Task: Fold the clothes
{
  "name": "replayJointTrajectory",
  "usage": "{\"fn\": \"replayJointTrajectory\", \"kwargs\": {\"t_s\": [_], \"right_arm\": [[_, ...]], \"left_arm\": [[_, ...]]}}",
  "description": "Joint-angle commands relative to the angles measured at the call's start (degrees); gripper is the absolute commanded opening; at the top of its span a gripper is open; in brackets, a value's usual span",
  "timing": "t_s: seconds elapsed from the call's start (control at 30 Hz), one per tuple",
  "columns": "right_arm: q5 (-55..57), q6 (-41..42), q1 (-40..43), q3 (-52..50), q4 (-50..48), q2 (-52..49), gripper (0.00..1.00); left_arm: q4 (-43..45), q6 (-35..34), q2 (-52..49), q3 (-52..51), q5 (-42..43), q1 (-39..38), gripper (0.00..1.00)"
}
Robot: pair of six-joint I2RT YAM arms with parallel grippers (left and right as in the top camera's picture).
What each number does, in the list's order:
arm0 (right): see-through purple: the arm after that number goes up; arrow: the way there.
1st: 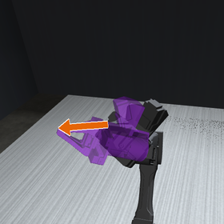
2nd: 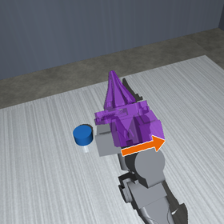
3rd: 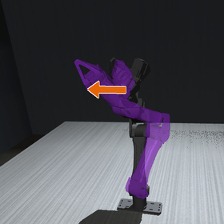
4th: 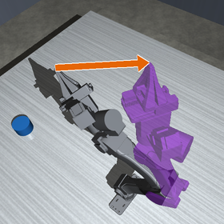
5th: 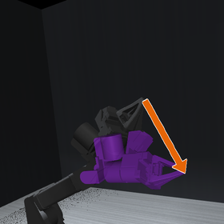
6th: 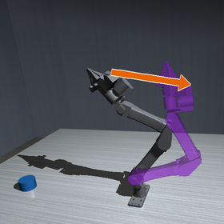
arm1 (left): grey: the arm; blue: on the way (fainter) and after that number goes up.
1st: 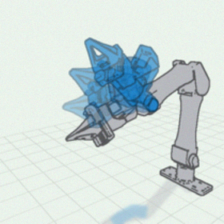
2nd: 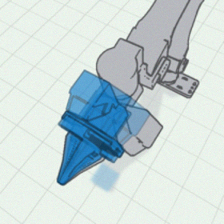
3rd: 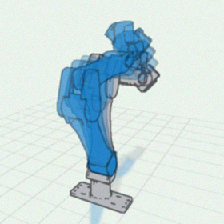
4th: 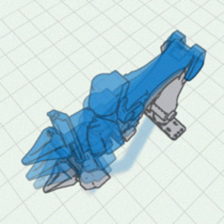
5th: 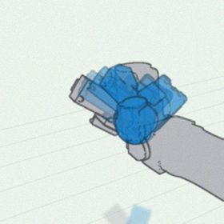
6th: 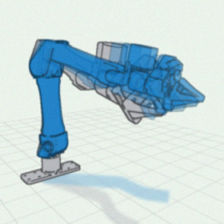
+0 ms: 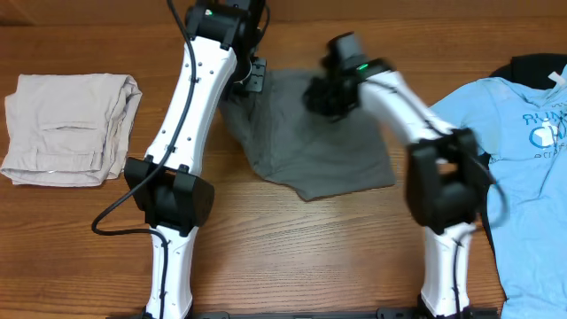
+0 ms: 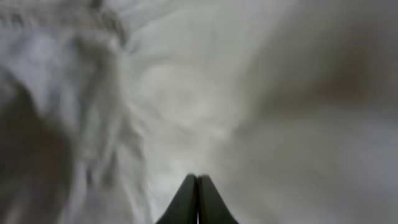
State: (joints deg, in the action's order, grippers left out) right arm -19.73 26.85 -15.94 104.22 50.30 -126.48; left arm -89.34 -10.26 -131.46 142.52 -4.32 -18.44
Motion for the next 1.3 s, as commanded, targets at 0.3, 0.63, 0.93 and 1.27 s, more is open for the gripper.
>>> {"fn": "replayJointTrajectory", "kwargs": {"t_s": [0.3,0.63,0.93,1.27], "right_arm": [[10.69,-7.58,13.03,-3.34,25.92,7.89,0.04],[10.62,-9.31,14.32,-15.50,22.75,7.89,0.04],[8.96,-9.29,14.32,-23.23,16.55,7.87,0.04],[8.90,-8.87,14.32,-29.09,10.64,7.87,0.04]], "left_arm": [[4.48,-4.31,3.02,1.55,8.07,-1.33,0.04],[7.19,-7.13,2.99,1.55,11.82,-4.74,0.04],[9.18,-8.22,2.34,1.49,11.89,-7.61,0.04],[11.15,-9.29,2.34,0.07,11.87,-9.42,0.04]]}}
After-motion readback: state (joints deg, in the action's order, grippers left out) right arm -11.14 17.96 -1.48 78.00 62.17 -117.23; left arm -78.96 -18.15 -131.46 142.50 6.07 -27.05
